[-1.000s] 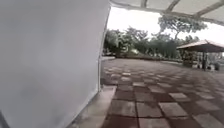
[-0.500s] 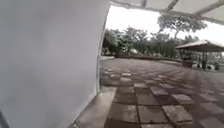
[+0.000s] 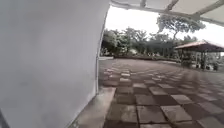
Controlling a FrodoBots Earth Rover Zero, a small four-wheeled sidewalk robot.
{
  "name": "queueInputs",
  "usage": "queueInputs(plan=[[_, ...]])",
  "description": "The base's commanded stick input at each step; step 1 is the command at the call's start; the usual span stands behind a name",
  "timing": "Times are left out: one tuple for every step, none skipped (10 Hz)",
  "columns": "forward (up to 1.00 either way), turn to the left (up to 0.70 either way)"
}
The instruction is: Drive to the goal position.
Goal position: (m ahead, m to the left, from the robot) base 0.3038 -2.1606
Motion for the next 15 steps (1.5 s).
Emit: queueInputs(plan=[[0.69,-0.35],[0.69,-0.35],[0.69,-0.35],[0.69,-0.35],[0.69,-0.35],[0.69,-0.35],[0.69,-0.34],[0.69,-0.34],[0.68,-0.34],[0.68,-0.34],[0.68,-0.34],[0.68,-0.34],[0.68,-0.34],[0.68,-0.34],[0.68,-0.34]])
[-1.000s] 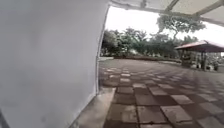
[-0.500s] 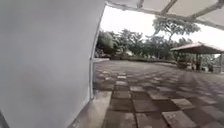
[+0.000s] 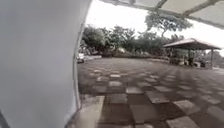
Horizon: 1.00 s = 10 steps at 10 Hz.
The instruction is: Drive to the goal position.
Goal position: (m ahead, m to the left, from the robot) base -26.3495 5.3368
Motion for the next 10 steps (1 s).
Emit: queueInputs(plan=[[0.68,-0.34],[0.68,-0.34],[0.68,-0.34],[0.68,-0.34],[0.68,-0.34],[0.68,-0.34],[0.68,-0.34],[0.68,-0.34],[0.68,-0.34],[0.68,-0.34]])
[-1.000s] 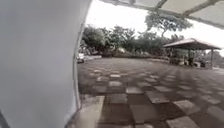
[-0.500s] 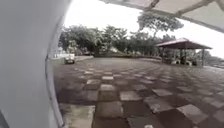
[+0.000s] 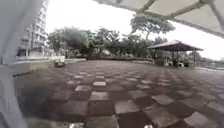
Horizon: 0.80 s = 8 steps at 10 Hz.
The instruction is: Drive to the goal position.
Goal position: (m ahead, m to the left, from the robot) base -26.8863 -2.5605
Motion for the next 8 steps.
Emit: queueInputs(plan=[[0.68,-0.34],[0.68,-0.34],[0.68,-0.34],[0.68,-0.34],[0.68,-0.34],[0.68,-0.34],[0.68,-0.34],[0.68,-0.34]])
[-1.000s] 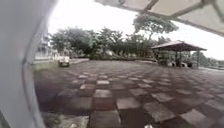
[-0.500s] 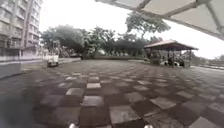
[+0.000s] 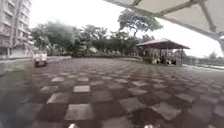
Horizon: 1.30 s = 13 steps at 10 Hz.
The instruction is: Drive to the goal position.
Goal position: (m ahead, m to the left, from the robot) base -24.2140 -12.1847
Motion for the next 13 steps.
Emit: queueInputs(plan=[[0.68,-0.34],[0.68,-0.34],[0.68,-0.34],[0.68,-0.34],[0.68,-0.34],[0.68,-0.34],[0.68,-0.34],[0.68,-0.34],[0.68,-0.34],[0.68,-0.34],[0.68,-0.34],[0.68,-0.34],[0.68,-0.34]])
